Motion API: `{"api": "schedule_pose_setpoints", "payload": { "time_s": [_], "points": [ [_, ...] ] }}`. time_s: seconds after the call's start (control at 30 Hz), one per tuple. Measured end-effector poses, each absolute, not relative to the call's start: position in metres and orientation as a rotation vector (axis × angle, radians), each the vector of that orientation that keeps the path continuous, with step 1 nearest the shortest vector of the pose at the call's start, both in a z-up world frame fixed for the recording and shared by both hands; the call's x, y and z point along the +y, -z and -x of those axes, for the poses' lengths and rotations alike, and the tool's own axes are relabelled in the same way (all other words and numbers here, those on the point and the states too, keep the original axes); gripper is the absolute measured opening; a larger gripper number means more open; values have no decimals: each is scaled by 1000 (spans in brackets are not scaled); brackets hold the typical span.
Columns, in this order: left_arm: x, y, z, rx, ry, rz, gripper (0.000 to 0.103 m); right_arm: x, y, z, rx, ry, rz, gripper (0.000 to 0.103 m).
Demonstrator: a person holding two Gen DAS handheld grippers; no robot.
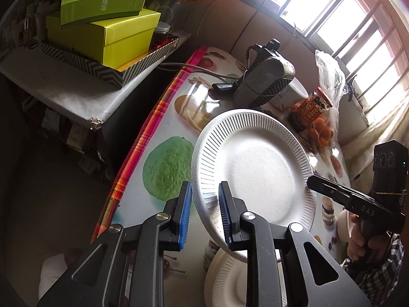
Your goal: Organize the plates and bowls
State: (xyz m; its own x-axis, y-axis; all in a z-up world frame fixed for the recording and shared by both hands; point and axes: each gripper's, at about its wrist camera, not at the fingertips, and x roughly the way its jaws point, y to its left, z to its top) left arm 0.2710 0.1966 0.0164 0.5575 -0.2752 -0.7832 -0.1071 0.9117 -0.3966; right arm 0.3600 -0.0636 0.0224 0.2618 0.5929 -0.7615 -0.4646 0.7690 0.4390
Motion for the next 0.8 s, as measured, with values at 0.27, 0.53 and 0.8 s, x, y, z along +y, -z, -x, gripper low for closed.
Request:
{"api": "schedule_pose_setpoints", "payload": {
  "time_s": [0.27,0.53,0.8],
  "points": [
    [184,-21,-252,977,128,414,23,-78,-27,-338,1081,-702,-144,18],
    [173,-19,-235,984,144,405,23,-93,-24,-314,1084,-686,-152,18],
    [164,-10,-217,1000,163,403,23,-104,-14,-293,1097,-674,-158,18]
  ]
}}
